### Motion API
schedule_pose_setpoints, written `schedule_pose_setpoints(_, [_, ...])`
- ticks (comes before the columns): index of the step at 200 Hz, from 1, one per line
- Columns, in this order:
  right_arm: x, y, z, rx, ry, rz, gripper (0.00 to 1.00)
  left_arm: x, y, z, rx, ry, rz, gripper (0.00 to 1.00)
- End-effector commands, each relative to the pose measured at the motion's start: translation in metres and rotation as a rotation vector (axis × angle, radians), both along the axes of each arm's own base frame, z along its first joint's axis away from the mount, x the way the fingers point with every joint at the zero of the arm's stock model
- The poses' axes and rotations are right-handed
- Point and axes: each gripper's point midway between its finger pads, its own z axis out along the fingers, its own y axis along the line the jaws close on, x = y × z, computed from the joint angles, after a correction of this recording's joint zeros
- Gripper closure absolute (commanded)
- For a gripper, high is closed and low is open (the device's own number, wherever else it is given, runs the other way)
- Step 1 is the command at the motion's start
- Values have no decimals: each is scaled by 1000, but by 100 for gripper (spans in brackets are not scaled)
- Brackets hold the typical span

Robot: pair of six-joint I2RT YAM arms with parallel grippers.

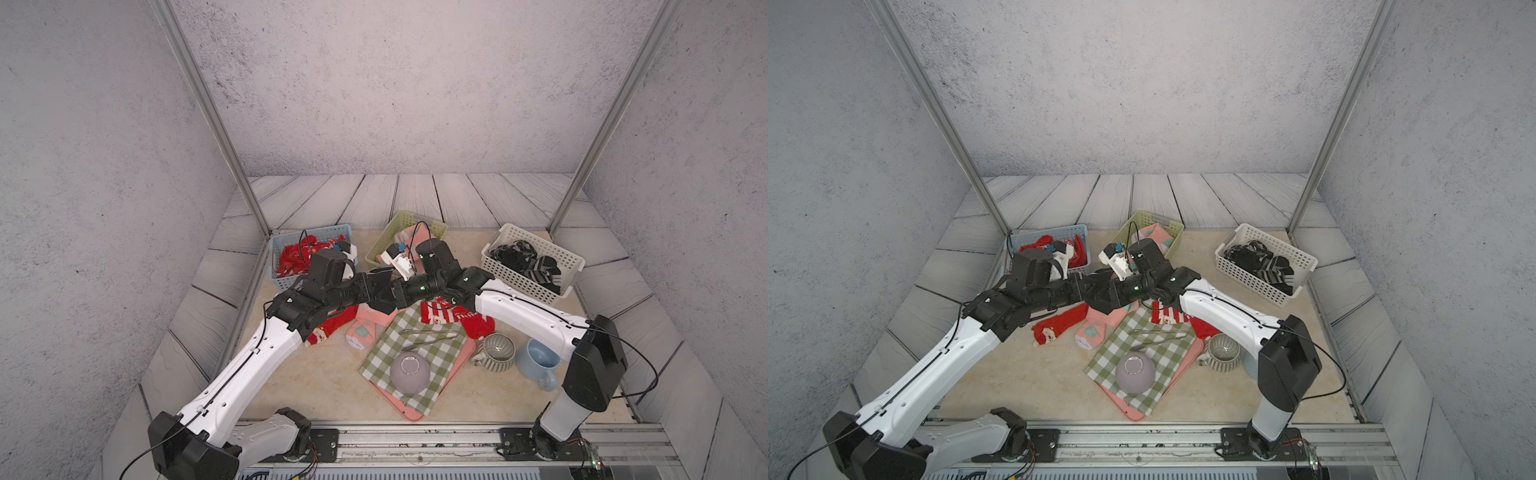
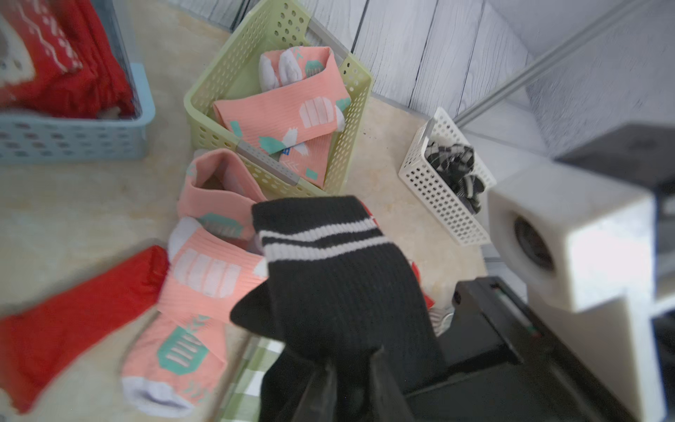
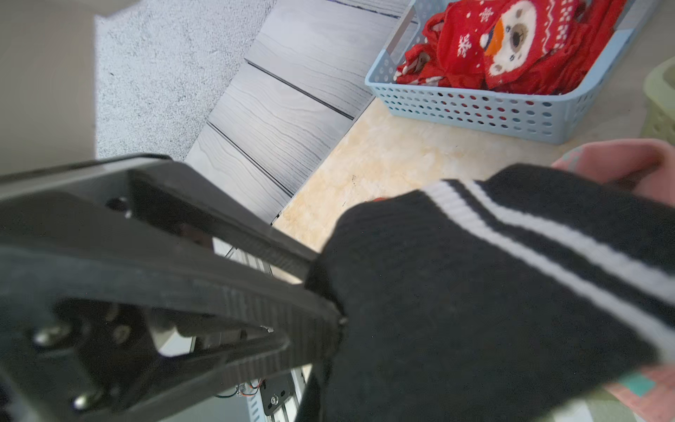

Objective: Sort the socks into the basket by color
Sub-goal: Pick up the sock from the center of the board, then place the sock in the bin.

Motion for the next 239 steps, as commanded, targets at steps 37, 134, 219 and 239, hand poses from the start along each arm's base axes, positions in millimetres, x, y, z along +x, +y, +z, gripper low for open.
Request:
schedule_pose_setpoints(37, [34,-72,21,-148,-109,-191,100,6,12,21,75,-129,15,43])
schedule_pose_setpoints(134, [183,-240,41,-280,-178,-730,100,2,14,23,136,-152,-31,35])
schedule_pose_setpoints(219, [302,-334,-31,-353,-80,-876,100,0,15,24,152,-161,-48,36])
schedule_pose_setpoints(239, [305,-361,-66,-390,3,-931,100,3,13,22,155,-159,-51,36])
